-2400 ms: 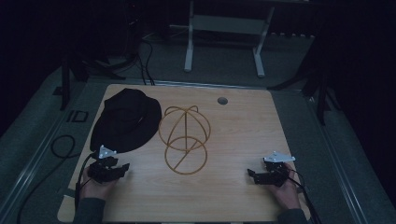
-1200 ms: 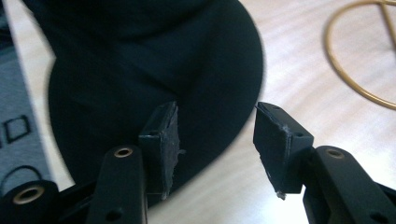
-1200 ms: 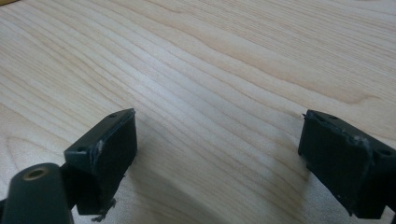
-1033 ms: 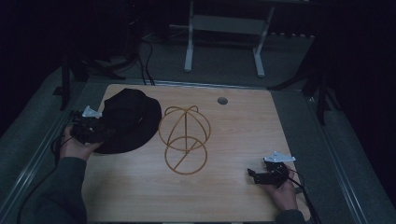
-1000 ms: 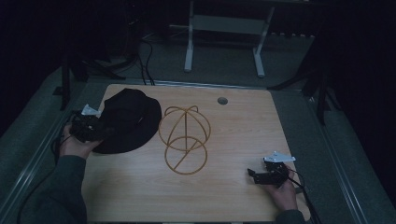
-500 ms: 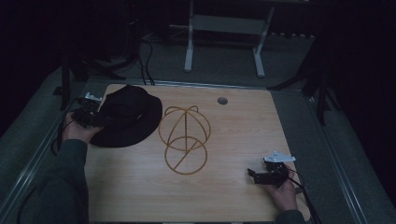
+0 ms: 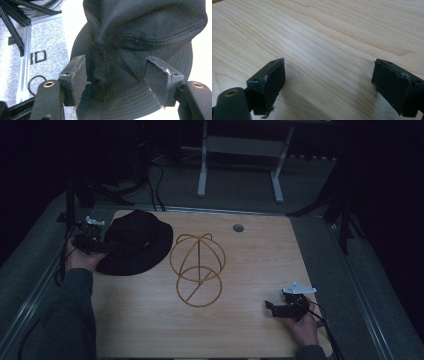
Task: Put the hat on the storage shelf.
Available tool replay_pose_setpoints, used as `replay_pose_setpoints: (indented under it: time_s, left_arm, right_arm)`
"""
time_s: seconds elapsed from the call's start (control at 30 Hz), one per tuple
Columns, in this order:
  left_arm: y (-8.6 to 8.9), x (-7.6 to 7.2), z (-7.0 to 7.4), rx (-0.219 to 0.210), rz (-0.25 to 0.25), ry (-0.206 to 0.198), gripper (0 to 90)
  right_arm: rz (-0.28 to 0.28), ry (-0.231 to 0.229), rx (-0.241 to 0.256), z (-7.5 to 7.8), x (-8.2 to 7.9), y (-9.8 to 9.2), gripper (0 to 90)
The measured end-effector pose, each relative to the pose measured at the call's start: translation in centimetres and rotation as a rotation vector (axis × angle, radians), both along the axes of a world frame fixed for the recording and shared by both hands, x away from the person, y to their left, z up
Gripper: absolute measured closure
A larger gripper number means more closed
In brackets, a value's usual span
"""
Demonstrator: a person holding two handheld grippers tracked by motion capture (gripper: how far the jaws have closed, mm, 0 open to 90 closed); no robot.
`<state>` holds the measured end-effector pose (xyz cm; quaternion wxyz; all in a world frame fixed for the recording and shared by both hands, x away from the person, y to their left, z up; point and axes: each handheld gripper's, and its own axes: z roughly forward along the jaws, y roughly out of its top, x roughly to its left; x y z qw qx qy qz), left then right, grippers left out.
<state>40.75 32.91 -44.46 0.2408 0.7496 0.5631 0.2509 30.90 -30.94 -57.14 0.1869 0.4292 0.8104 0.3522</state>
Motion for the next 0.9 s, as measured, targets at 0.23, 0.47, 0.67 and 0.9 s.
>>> replay_pose_setpoints:
  time_s: [0.23, 0.47, 0.67, 0.9]
  left_arm:
    - [-0.4, 1.8, -0.4, 0.004, -0.034, 0.074, 50.9]
    - [-1.7, 1.2, 0.4, 0.016, -0.117, 0.192, 88.0]
    - [-3.5, -0.2, 0.8, -0.004, -0.262, 0.345, 81.2]
    - [-5.7, 1.7, -0.1, 0.06, -0.21, 0.362, 49.9]
  right_arm:
    - [-0.002, -0.001, 0.0, 0.0, 0.0, 0.0, 11.5]
    - [-0.002, 0.0, 0.0, 0.0, 0.0, 0.0, 11.6]
    - [-0.004, -0.001, 0.0, 0.0, 0.0, 0.0, 11.6]
    - [-0.003, -0.001, 0.0, 0.0, 0.0, 0.0, 11.7]
